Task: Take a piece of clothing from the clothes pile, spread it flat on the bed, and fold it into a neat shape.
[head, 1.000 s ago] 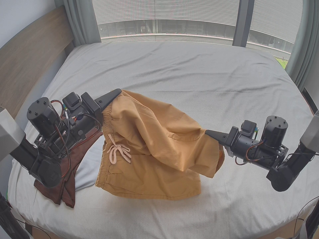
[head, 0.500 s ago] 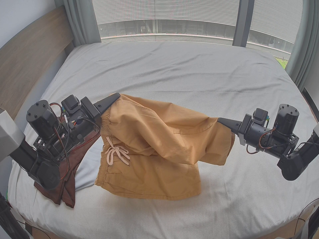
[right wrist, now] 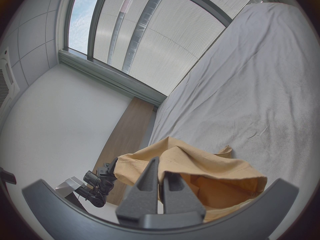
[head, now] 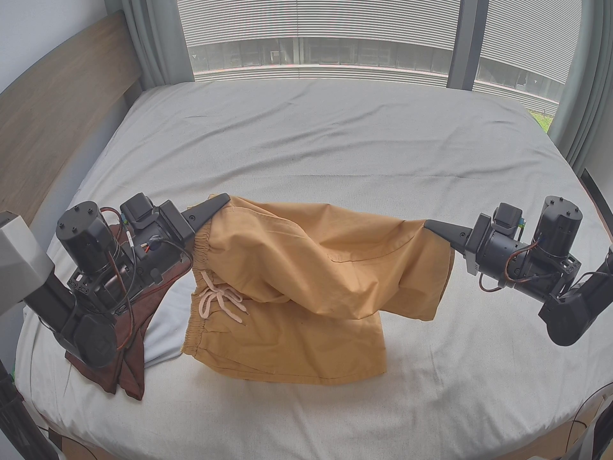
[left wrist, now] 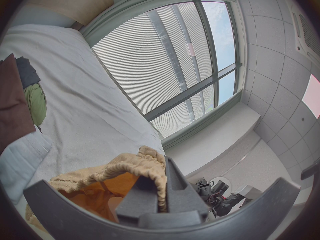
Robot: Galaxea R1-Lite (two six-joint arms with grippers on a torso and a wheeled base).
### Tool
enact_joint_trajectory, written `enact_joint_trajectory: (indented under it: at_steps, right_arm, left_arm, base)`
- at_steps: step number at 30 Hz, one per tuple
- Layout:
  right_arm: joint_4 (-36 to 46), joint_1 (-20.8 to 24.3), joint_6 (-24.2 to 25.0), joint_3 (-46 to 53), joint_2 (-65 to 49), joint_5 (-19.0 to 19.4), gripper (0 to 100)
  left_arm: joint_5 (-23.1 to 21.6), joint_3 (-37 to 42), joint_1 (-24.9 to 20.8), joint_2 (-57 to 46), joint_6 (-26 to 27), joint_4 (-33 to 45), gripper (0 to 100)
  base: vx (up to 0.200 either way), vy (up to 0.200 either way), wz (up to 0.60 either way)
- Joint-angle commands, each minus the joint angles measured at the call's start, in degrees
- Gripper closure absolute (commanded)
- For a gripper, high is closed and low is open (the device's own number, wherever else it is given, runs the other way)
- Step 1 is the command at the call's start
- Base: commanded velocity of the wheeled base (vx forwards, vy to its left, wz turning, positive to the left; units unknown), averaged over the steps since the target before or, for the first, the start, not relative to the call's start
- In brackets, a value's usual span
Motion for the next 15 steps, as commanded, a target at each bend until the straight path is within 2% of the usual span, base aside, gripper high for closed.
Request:
enact_joint_trajectory:
  at_steps: [1, 7, 15]
  right_arm:
    - [0.1, -0.1, 0.0, 0.0, -1.4, 0.0, 100]
    - [0.2, -1.0, 0.0, 0.0, -2.5, 0.0, 100]
    - [0.1, -2.6, 0.0, -0.3, -2.9, 0.0, 100]
  left_arm:
    - [0.0, 0.5, 0.5, 0.1, 1.4, 0.0, 100]
    - [0.0, 1.0, 1.0, 1.4, 6.2, 0.0, 100]
    - [-0.2, 1.0, 2.0, 1.9, 8.4, 0.0, 100]
  base:
    - [0.000, 0.000, 0.00]
    - [0.000, 0.000, 0.00]
    - [0.000, 0.000, 0.00]
